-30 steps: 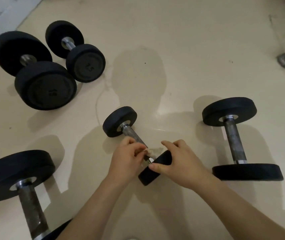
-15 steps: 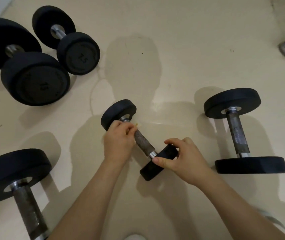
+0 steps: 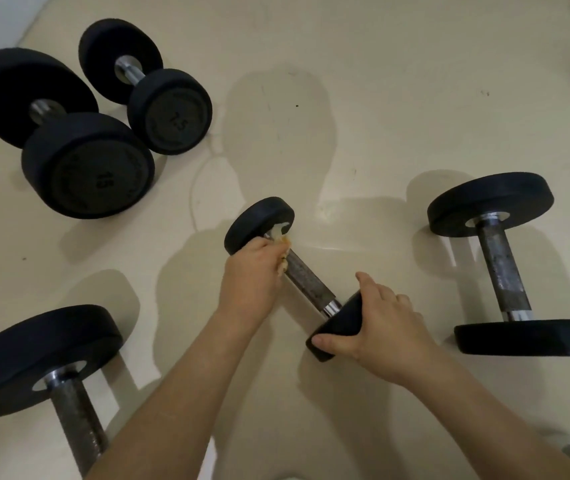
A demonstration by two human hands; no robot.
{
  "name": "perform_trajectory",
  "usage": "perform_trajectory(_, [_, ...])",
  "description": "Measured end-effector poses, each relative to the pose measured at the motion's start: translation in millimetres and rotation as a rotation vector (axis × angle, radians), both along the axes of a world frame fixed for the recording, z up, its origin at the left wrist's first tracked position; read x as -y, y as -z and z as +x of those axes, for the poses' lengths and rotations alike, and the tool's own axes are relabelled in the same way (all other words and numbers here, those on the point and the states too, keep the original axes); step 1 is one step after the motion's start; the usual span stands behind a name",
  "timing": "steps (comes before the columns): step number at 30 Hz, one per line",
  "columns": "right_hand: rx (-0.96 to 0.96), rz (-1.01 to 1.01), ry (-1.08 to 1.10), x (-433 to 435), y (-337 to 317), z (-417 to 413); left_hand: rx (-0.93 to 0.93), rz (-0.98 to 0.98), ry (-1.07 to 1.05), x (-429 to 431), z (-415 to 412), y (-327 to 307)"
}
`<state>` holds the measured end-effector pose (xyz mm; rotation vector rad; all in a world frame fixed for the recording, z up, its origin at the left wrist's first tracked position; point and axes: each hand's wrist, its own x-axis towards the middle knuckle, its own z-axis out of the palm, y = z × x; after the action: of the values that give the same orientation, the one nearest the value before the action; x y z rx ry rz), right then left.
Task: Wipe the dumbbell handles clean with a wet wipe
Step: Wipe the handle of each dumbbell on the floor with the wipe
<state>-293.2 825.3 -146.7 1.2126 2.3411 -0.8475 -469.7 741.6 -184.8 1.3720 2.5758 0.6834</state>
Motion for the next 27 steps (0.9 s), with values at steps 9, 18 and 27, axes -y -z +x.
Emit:
perform_trajectory(9, [0.033, -0.048, -0.015, -15.7, -4.1, 0.4, 0.159, 0.125, 0.103, -8.4, 2.9, 7.1])
perform_trajectory(18, [-0.012, -0.105, 0.019, -25.4, 0.6, 2.4, -0.021, 0.087, 0.129, -25.7, 12.9, 9.1])
perform_trajectory(27, [-0.209, -0.201, 0.148, -29.5, 8.8, 12.4, -0.048, 0.122, 0.12, -35.9, 1.2, 2.9])
